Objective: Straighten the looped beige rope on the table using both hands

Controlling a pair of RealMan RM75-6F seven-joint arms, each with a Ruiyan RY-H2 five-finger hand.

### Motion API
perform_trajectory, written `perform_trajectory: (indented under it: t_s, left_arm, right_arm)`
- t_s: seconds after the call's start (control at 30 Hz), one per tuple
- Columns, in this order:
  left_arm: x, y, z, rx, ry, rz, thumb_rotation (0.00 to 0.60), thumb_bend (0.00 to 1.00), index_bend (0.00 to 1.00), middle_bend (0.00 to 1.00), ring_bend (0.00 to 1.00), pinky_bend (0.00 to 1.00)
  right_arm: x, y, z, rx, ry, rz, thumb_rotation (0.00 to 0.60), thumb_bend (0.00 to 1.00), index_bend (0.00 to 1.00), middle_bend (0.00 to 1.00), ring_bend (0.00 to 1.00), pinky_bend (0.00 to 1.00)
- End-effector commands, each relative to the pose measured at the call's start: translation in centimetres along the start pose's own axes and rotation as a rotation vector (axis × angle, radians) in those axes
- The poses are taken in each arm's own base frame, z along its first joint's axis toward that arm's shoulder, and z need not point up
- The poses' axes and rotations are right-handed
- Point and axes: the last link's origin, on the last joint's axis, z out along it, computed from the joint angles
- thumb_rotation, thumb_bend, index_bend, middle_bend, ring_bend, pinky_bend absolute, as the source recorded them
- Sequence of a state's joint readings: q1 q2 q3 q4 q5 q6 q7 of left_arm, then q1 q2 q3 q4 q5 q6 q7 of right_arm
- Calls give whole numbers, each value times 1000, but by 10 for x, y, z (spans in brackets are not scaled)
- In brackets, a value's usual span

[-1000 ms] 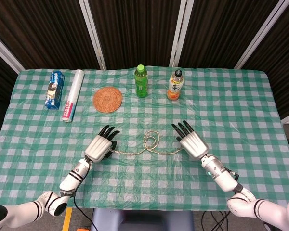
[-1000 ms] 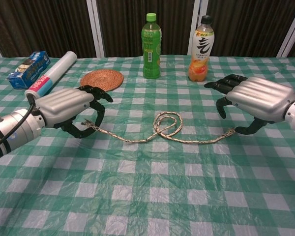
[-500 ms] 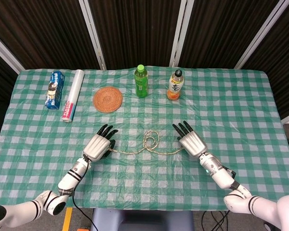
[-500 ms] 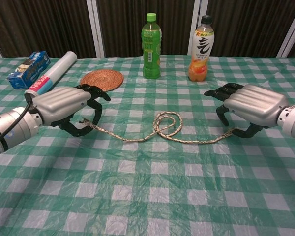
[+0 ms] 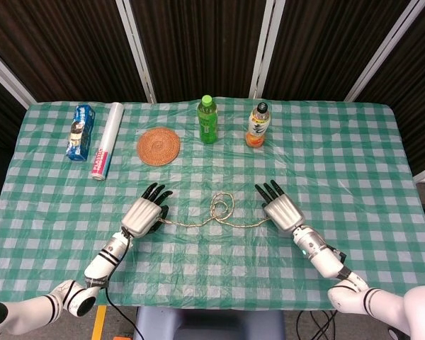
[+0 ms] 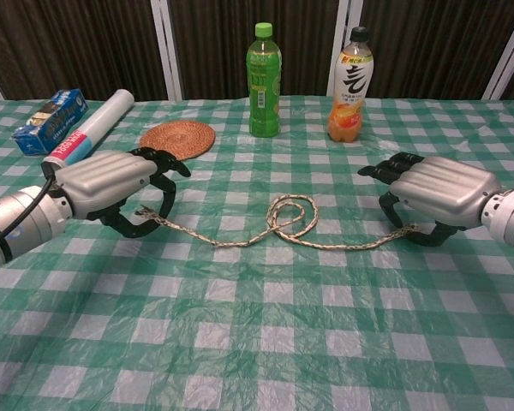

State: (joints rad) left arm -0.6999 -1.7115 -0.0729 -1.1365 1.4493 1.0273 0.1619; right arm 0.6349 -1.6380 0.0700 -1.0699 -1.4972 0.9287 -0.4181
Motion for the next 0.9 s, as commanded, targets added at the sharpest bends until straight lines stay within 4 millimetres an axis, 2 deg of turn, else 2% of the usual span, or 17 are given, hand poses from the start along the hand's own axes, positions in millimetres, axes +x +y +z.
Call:
perform_trajectory:
  t_s: [0.03, 0.57, 0.77, 0.9]
  left_arm:
    - [-1, 0, 0, -1, -2, 0, 600, 440, 643, 129, 0, 57]
    - [2, -7, 0, 16, 9, 8, 600, 438, 645, 127, 0, 57]
    - [8, -25, -6, 57, 26, 38, 600, 442, 649, 128, 0, 57]
    - [11, -47, -15, 108, 28, 56, 600, 441, 649, 127, 0, 57]
  right_arm:
    - [-1, 0, 0, -2, -1, -2, 600, 426, 641, 5, 0, 0]
    - [-1, 4, 2, -25, -9, -16, 600, 519, 724, 48, 0, 0]
    - [7, 25, -8, -76, 18, -3, 600, 544, 761, 79, 0, 0]
    - [11, 50, -22, -137, 29, 5, 600, 543, 769, 80, 0, 0]
